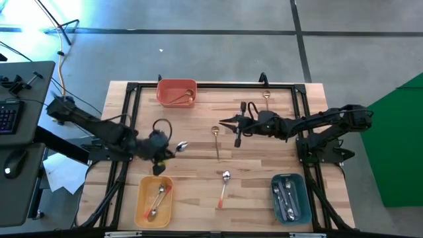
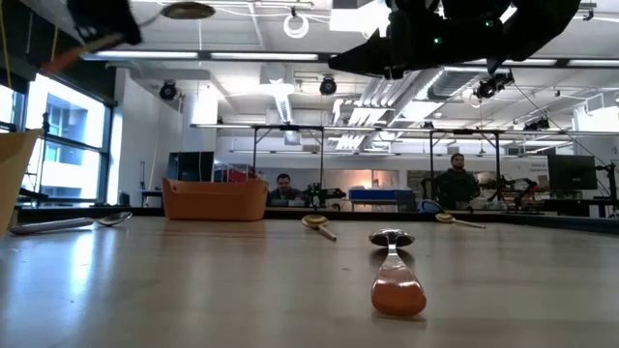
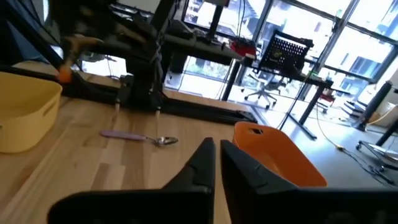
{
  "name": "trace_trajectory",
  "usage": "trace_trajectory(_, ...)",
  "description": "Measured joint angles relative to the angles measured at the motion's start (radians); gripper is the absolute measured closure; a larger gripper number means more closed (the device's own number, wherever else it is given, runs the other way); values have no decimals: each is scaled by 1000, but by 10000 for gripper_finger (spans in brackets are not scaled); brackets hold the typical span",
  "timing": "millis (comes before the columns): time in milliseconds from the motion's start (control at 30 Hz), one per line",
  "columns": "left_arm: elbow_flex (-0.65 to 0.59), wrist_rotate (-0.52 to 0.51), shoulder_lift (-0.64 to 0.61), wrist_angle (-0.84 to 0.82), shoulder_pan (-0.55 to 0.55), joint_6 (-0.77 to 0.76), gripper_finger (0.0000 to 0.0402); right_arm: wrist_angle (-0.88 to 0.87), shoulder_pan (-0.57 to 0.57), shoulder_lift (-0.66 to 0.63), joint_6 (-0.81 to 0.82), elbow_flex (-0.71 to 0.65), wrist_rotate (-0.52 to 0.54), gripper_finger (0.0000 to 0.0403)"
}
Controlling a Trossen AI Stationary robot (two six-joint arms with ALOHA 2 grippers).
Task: Sort silverware by color (type)
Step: Put the top orange spoon into the yellow bin
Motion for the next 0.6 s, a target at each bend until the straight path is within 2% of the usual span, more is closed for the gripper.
trace_trajectory(167, 157, -26, 79, -225, -145, -253, 401, -10, -2, 0, 1, 0, 0, 389)
trace_trajectory(333, 254, -15, 177, -363, -271, -629, 401, -21, -2, 0, -4, 0, -1, 397)
trace_trajectory(433, 261, 65, 239, -397, -342, -850, 401, -30, -2, 0, -10, 0, -1, 401)
trace_trajectory(600, 261, 194, 347, -385, -438, -1104, 401, -29, -8, 0, -36, 0, -2, 402)
